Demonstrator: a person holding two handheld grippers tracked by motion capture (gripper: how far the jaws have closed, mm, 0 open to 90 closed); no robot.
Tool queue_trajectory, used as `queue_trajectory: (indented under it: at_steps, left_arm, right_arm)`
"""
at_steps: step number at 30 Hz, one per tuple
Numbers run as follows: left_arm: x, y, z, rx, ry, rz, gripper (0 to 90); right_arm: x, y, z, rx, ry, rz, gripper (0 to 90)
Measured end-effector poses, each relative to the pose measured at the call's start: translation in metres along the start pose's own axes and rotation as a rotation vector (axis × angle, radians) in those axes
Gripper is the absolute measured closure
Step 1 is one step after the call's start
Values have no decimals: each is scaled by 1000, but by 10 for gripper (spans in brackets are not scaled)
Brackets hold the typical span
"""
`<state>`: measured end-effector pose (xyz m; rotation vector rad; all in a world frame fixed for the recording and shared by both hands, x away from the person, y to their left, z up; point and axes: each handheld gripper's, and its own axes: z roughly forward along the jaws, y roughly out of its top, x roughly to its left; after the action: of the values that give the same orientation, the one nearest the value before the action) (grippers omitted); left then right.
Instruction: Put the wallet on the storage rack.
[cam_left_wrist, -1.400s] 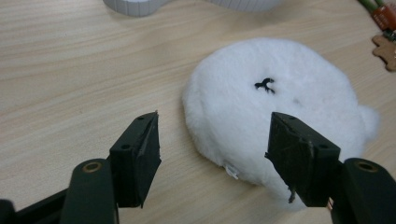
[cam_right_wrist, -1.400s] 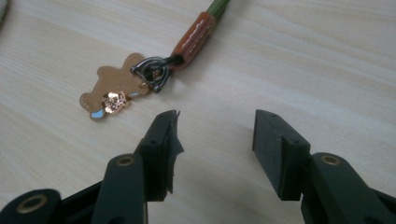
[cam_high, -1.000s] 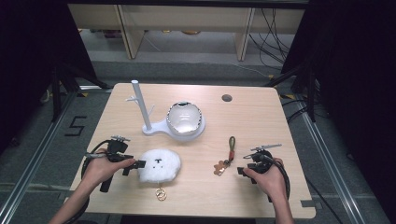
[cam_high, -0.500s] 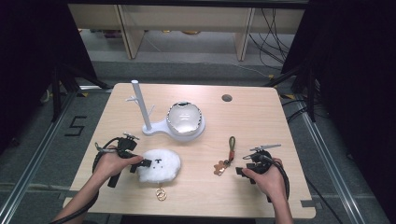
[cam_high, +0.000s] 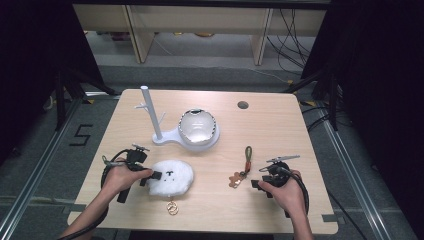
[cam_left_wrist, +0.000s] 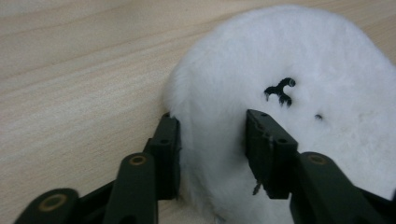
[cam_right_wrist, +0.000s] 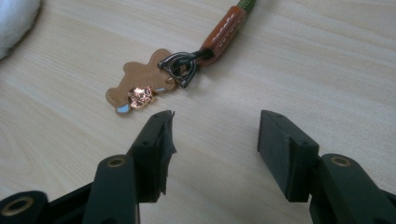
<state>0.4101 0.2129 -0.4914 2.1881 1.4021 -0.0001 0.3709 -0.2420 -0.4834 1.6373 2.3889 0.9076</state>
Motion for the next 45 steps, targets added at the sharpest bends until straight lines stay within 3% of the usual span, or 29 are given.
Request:
queue_trajectory:
  at_steps: [1, 2, 5, 6, 7, 13, 15, 16, 18, 19, 22, 24, 29, 33, 36, 37, 38, 40, 41, 45]
  left_arm:
    - [-2, -1, 1, -39, -3, -19, 672]
    - [-3, -2, 0, -55, -7, 12, 707]
    - [-7, -5, -1, -81, 5, 38, 752]
    - [-8, -6, -1, -90, 7, 54, 763]
    - [-8, -7, -2, -100, 7, 67, 770]
    - [-12, -16, -6, -186, 8, 87, 788]
    - [-13, -20, -11, -232, -12, 102, 792]
    - [-13, -20, -11, -232, -12, 102, 792]
    - [-15, -23, -15, -268, -17, 114, 794]
    - [-16, -25, -18, -312, -33, 124, 795]
    - [-21, -30, -24, -386, -40, 145, 797]
    - [-26, -33, -26, -448, -52, 137, 799]
    - [-33, -36, -37, -536, -58, 150, 799]
    - [-38, -35, -46, -592, -57, 186, 799]
    - [-41, -34, -50, -620, -53, 199, 799]
    - [-43, -34, -53, -625, -41, 208, 799]
    - [-44, -33, -55, -644, -41, 214, 799]
    - [-46, -31, -59, -658, -32, 223, 799]
    - [-48, -30, -62, -682, -36, 229, 799]
    - [-51, -26, -66, -708, -31, 237, 798]
  right_arm:
    - [4, 0, -1, 10, 11, 46, 463]
    - [3, 0, -1, 9, 6, 40, 463]
    - [4, 0, -1, 5, 2, 36, 463]
    - [0, 0, -1, -8, -2, -12, 463]
    - [0, 0, -1, -9, -8, -10, 463]
    - [1, 0, 0, -12, -6, -10, 463]
    - [2, 0, 0, -27, -3, 0, 463]
    - [2, 0, 0, -27, -3, 0, 463]
    - [2, 2, -4, 10, 7, 4, 464]
    - [2, 2, -4, -2, -16, -7, 463]
    - [3, 3, -5, -11, -7, -5, 464]
    - [3, 3, -5, -14, 1, -9, 463]
    - [3, 2, -3, -17, -4, -4, 462]
    - [4, 3, -4, -11, 19, 16, 460]
    - [4, 3, -2, -47, -8, -1, 458]
    - [6, 3, -2, -42, 0, 23, 458]
    - [4, 3, -2, -53, -2, -2, 458]
    - [6, 4, -3, -48, 0, 17, 458]
    - [7, 5, -3, -79, -1, -7, 458]
    - [9, 7, -5, -103, 3, -19, 459]
